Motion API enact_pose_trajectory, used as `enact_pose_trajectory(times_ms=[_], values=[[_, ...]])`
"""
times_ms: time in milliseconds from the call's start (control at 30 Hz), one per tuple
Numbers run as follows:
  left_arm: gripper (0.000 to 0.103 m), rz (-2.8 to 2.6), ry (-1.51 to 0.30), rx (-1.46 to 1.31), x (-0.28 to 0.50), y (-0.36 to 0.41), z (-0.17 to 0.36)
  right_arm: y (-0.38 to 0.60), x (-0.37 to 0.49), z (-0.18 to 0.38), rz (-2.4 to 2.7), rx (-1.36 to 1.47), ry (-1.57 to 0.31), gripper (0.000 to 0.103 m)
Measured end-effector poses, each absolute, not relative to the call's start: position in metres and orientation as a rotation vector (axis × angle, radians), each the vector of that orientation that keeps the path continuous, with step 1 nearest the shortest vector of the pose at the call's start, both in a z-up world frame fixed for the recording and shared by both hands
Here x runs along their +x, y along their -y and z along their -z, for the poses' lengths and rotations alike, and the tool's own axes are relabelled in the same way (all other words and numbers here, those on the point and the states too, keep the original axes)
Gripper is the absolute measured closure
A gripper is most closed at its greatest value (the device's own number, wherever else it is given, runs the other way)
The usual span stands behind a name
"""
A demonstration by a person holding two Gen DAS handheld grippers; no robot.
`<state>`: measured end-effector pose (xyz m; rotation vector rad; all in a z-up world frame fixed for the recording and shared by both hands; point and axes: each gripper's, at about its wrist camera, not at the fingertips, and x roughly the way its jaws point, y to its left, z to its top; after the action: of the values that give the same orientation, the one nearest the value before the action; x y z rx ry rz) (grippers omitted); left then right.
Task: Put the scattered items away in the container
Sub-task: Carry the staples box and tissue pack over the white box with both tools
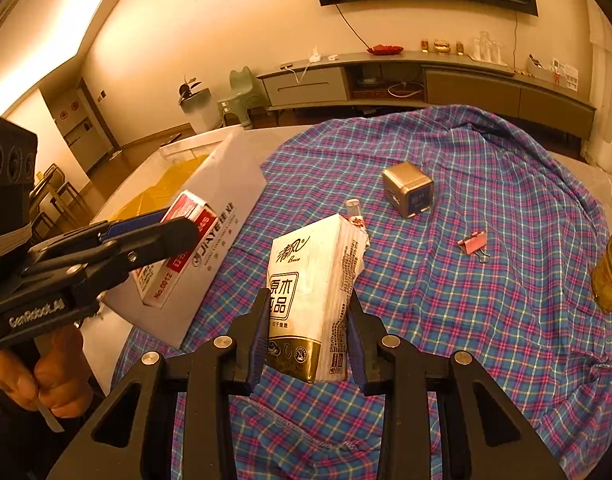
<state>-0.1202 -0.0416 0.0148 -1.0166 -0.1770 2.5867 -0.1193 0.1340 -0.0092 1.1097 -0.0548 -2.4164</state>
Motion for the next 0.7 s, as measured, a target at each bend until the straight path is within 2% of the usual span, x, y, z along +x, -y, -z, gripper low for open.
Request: enact_pose_trajectory(times_ms=[700], values=[[0.063, -2.646, 0.282, -0.951, -0.098, 0.093, -0.035, -0.096, -0.081, -0.020, 2.380, 1.018, 0.041, 0.067]])
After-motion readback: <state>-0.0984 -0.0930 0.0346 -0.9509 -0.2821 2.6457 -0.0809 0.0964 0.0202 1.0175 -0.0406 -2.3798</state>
